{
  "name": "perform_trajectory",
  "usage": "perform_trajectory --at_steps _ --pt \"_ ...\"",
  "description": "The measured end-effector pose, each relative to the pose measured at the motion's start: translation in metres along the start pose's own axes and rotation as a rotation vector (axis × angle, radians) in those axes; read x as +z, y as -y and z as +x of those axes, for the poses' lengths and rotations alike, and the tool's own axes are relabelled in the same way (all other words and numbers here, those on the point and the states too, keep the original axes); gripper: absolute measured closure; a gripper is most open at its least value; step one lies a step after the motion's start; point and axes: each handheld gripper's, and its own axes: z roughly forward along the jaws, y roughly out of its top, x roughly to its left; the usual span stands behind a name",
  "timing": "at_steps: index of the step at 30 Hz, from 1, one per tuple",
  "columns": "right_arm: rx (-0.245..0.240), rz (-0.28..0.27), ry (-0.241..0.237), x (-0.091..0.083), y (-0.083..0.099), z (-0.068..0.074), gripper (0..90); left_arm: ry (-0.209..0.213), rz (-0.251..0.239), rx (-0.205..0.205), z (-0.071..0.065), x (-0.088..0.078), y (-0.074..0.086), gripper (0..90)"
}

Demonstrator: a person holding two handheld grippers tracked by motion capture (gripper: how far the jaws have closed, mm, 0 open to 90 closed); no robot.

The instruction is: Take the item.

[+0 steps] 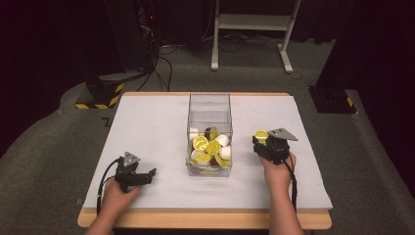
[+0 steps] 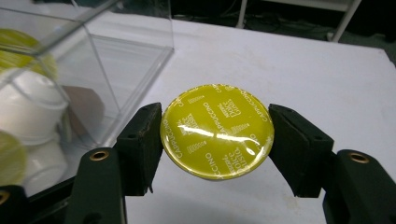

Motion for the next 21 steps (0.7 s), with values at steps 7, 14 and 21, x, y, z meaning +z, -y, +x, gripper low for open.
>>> perform_trajectory --at_steps 7,14,21 --pt "0.026 0.052 0.043 0.026 -0.002 -0.015 38.2 0.0 0.001 0.002 0.0 0.0 0.0 14.5" --pt "0.034 0.091 0.071 0.044 -0.001 -0.021 38.2 0.0 -0.001 0.002 0.0 0.0 0.0 14.5" --pt "0.033 0.125 0.099 0.057 0.001 -0.027 38.1 0.0 -0.001 0.003 0.0 0.0 0.0 14.5"
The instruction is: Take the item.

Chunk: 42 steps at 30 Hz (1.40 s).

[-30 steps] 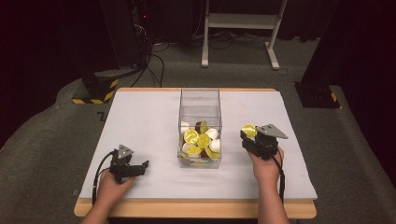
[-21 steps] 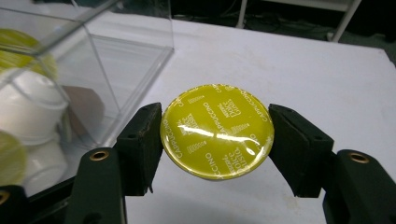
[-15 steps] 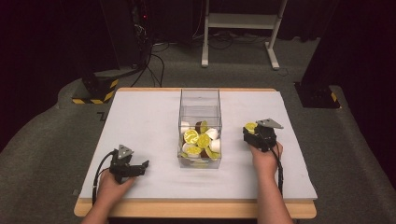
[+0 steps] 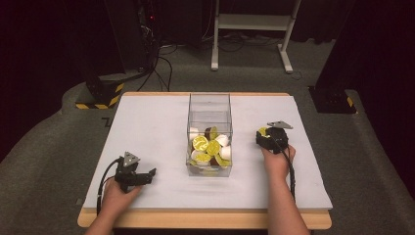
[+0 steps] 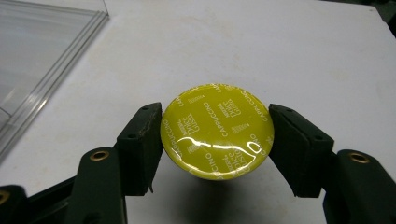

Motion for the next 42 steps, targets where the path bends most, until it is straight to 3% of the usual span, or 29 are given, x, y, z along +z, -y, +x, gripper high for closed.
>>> perform_trajectory --at_steps 10,17,22,42 --pt "0.004 0.031 -0.003 0.006 0.004 0.0 38.0 0.0 0.0 0.0 0.0 0.0 0.0 14.5" --pt "0.024 0.017 -0.011 0.001 0.004 0.0 32.8 0.0 0.003 0.008 0.0 0.0 0.0 14.5" --pt "0.021 0.006 -0.027 -0.007 0.004 0.003 27.5 0.0 0.002 0.005 0.0 0.0 0.0 14.5" --pt "-0.015 -0.059 -0.091 -0.048 0.021 0.027 25.7 0.0 0.0 0.0 0.0 0.0 0.0 14.5"
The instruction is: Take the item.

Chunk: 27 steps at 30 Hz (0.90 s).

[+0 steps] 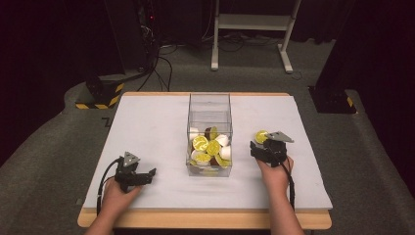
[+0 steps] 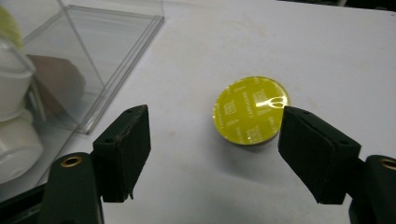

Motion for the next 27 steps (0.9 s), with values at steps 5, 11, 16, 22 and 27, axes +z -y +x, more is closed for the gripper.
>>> perform_trajectory --at_steps 5,11,16,22,27 --pt "-0.035 0.006 -0.021 -0.006 0.01 0.014 24.7 0.0 0.0 0.0 0.0 0.0 0.0 14.5" --pt "-0.044 0.03 -0.036 -0.009 0.021 0.022 24.7 0.001 -0.01 -0.012 -0.001 0.001 0.0 14.5" --pt "-0.055 0.064 -0.051 -0.009 0.031 0.03 23.5 0.0 -0.009 -0.009 -0.001 0.001 0.0 14.5" --pt "-0.079 0.135 -0.055 -0.004 0.046 0.039 22.2 0.0 -0.008 -0.008 -0.001 0.001 0.0 14.5" --pt "-0.098 0.141 -0.017 -0.003 0.047 0.042 18.4 0.0 0.0 0.0 0.0 0.0 0.0 14.5"
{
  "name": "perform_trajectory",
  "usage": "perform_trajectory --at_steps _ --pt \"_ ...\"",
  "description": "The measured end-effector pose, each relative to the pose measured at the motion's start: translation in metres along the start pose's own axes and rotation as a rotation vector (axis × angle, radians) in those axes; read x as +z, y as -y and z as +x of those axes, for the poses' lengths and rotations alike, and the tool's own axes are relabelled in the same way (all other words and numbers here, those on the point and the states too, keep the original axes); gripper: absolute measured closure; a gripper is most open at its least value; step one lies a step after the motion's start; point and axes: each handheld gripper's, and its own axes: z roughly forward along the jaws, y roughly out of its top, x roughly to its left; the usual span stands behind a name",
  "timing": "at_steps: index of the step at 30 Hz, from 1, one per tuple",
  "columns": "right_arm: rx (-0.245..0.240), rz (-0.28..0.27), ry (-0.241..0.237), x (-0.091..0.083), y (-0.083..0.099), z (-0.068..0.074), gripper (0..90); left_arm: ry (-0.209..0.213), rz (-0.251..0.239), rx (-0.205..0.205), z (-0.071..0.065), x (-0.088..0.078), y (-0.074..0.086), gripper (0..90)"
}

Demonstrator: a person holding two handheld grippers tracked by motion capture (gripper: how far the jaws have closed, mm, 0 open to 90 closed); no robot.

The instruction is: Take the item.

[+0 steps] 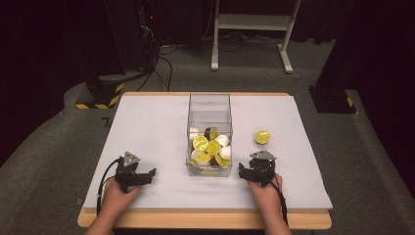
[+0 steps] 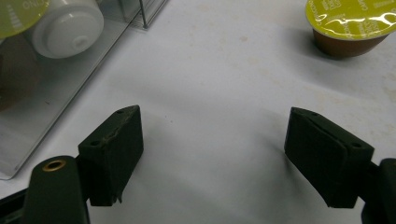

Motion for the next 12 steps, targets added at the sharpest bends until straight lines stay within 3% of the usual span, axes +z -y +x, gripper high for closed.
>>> perform_trajectory --at_steps 3,12 --pt "0.006 0.005 0.018 0.0006 -0.0003 0.0006 15.6 0.0 0.0 0.0 0.0 0.0 0.0 14.5" --pt "0.051 0.024 -0.015 0.0027 -0.0009 -0.005 13.9 0.0 0.011 0.02 0.0008 -0.0011 0.0 14.7"
